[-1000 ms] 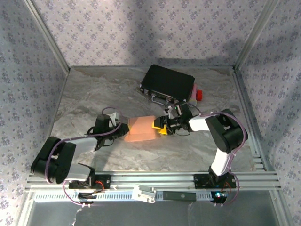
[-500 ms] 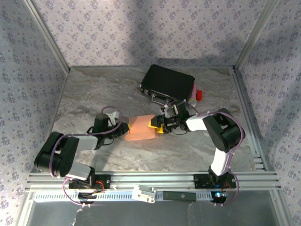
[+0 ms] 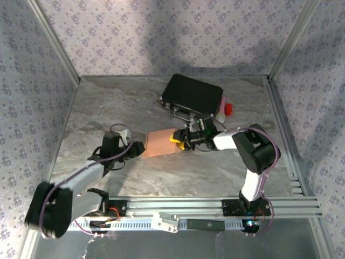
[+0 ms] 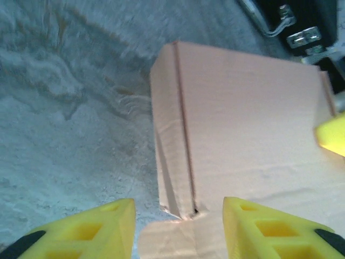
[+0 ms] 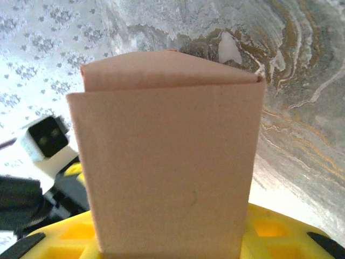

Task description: Fold the paper box

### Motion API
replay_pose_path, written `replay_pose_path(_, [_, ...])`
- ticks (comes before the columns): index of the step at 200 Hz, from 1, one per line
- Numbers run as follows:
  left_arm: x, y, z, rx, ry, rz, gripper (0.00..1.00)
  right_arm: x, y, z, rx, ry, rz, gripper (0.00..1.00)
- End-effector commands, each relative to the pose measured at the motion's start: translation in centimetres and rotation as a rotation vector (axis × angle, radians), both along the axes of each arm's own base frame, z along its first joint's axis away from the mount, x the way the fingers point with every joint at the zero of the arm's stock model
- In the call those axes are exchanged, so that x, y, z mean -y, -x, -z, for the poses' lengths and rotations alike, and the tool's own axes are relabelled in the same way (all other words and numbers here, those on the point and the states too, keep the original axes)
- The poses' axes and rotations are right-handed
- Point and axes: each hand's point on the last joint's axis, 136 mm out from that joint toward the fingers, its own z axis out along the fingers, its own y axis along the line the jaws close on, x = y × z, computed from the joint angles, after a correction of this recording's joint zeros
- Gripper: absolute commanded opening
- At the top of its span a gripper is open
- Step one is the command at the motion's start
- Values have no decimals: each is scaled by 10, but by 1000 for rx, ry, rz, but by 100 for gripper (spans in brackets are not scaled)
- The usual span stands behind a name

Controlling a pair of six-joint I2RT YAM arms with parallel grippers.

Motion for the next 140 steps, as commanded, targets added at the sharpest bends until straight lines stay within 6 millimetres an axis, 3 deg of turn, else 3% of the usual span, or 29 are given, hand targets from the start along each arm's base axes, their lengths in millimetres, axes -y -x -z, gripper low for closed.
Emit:
replay_pose_path(1, [2, 8, -46, 205, -182, 118, 55, 4, -1, -9, -171, 4, 49, 35])
replay_pose_path(29, [28, 26, -85, 502, -302, 314, 58, 12, 1, -15, -284, 37, 61, 37])
replay_pose_path(36, [37, 30, -87, 564, -326, 360, 72, 14, 3, -17, -306, 46, 59, 37])
replay_pose_path(92, [87, 37, -75, 854, -848, 626, 76, 43, 13, -25, -418, 107, 36, 37])
replay_pose_path(140, [101, 25, -51, 923, -982, 714, 81, 57, 18, -28, -447, 107, 51, 37])
